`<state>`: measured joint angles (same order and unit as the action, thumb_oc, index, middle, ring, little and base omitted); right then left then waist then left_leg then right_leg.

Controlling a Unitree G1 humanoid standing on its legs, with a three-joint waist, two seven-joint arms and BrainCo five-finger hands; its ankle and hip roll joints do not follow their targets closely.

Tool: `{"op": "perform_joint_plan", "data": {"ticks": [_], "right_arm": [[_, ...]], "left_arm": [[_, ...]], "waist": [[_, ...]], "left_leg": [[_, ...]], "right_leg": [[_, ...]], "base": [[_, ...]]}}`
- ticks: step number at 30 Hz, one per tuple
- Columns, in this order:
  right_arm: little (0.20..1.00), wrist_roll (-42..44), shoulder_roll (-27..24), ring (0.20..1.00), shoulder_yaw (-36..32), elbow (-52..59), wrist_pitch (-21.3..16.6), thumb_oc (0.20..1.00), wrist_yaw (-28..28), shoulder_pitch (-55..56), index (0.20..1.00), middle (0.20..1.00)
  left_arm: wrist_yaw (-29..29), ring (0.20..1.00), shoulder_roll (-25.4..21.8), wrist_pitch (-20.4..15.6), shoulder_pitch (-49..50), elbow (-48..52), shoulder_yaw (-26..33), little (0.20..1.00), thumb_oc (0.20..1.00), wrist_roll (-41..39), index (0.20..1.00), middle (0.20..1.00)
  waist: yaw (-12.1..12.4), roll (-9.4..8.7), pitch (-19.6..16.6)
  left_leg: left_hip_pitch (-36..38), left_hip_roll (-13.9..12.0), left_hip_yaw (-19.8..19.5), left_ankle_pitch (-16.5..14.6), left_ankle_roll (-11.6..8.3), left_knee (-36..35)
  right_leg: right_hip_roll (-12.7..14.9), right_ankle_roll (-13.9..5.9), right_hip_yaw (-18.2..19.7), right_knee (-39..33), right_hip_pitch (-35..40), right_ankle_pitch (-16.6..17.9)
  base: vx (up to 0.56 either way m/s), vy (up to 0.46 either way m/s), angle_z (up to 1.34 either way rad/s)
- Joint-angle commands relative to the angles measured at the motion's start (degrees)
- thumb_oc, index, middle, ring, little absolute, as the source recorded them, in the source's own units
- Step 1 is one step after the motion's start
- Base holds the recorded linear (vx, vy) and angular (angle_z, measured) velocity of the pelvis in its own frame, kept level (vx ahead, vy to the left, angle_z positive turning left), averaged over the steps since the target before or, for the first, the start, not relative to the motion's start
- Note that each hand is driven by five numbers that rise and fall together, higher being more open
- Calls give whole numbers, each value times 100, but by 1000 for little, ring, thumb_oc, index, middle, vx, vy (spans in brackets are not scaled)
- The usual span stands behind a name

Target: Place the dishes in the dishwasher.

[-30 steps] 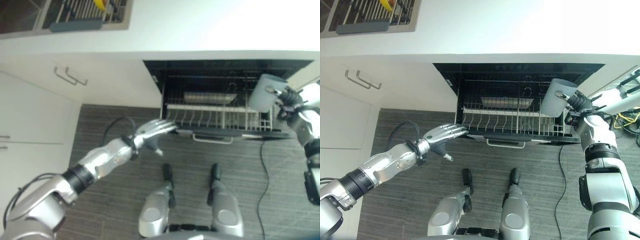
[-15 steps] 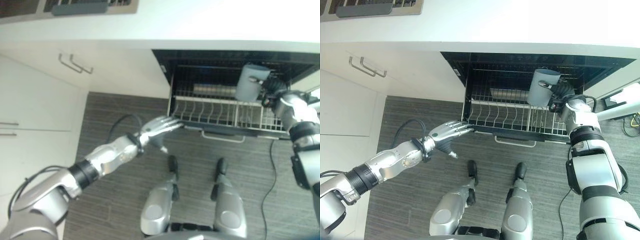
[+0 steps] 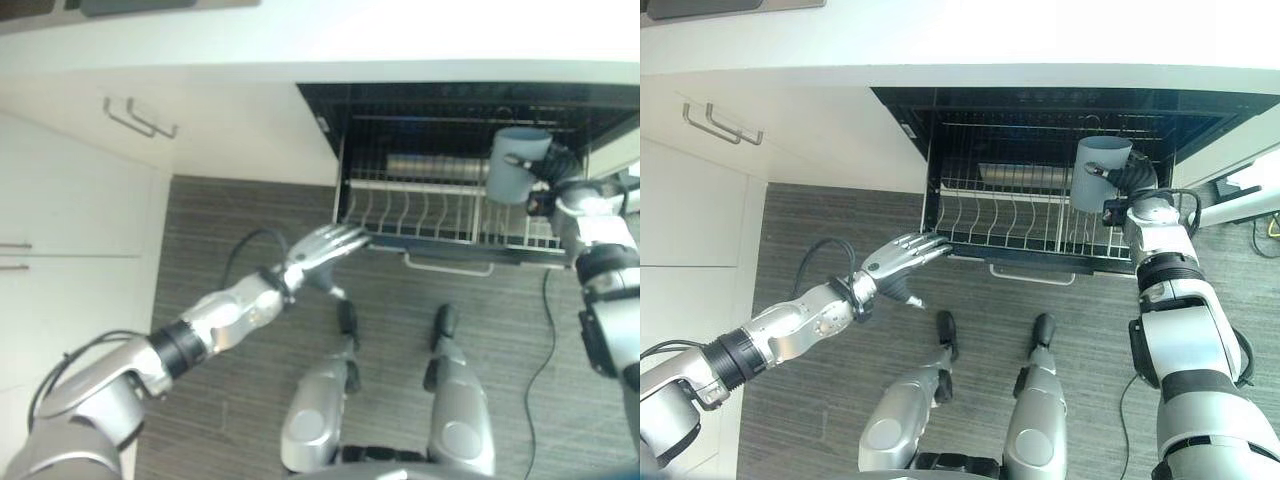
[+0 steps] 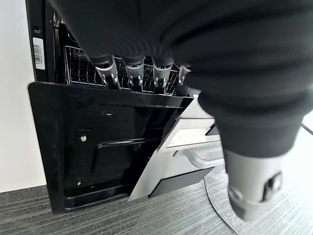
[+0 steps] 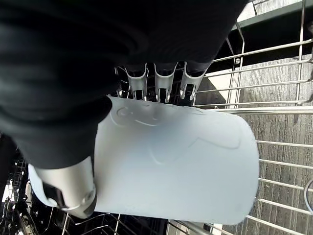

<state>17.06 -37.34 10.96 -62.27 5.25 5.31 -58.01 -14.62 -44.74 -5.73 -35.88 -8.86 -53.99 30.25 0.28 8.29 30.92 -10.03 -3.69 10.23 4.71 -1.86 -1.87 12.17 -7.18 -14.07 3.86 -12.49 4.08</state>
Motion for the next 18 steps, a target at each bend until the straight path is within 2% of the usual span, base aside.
{"op": "perform_joint_plan", "data": {"ticks": [1, 5, 10, 11, 12, 14, 18], "right_arm": [[1000, -238, -290, 1000, 276, -234, -26, 1000, 325, -247, 1000, 1000], [1000, -348, -244, 1000, 244, -261, 80, 1000, 762, -239, 1000, 1000], [1000, -326, -238, 1000, 233, -259, -121, 1000, 1029, -285, 1000, 1000], [1000, -316, -239, 1000, 202, -222, -204, 1000, 1085, -289, 1000, 1000], [1000, -34, -243, 1000, 139, -125, -617, 1000, 1201, -260, 1000, 1000], [1000, 162, -222, 1000, 16, 64, -962, 1000, 1239, -230, 1000, 1000], [1000, 424, -112, 1000, -177, 450, -1214, 1000, 1171, -129, 1000, 1000]], "left_arm": [[-121, 1000, 57, -40, 339, 402, -24, 1000, 1000, 112, 1000, 1000], [-223, 1000, 117, 34, 407, 412, -40, 1000, 1000, 164, 1000, 1000], [-328, 1000, 188, 26, 507, 363, -105, 1000, 1000, 273, 1000, 1000], [-350, 1000, 215, 23, 560, 358, -103, 1000, 1000, 319, 1000, 1000], [-409, 1000, 244, 23, 673, 363, -101, 1000, 1000, 393, 1000, 1000], [-457, 1000, 275, 14, 752, 337, -89, 1000, 1000, 450, 1000, 1000], [-507, 1000, 303, 6, 879, 345, -74, 1000, 1000, 548, 1000, 1000]], "waist": [[-78, 151, -112], [-101, 190, -112], [-114, 221, -112], [-121, 228, -112], [-135, 238, -112], [-161, 246, -112], [-184, 252, -112]], "left_leg": [[-460, -585, -35, -223, -403, 399], [-464, -571, -28, -241, -394, 401], [-412, -569, -7, -248, -394, 382], [-385, -569, 2, -254, -395, 372], [-332, -581, 14, -259, -399, 361], [-274, -580, 34, -261, -401, 341], [-172, -574, 55, -276, -399, 326]], "right_leg": [[621, -517, 474, 731, -512, -502], [623, -513, 502, 733, -531, -515], [630, -513, 497, 717, -495, -520], [629, -513, 496, 707, -472, -528], [628, -514, 491, 694, -427, -535], [624, -514, 494, 678, -385, -540], [630, -509, 474, 658, -286, -558]], "base": [[-6, -1, -4], [-9, 23, -9], [-3, 7, 0], [0, 0, 0], [-21, 37, -3], [-13, 17, -1], [0, 0, 0]]}}
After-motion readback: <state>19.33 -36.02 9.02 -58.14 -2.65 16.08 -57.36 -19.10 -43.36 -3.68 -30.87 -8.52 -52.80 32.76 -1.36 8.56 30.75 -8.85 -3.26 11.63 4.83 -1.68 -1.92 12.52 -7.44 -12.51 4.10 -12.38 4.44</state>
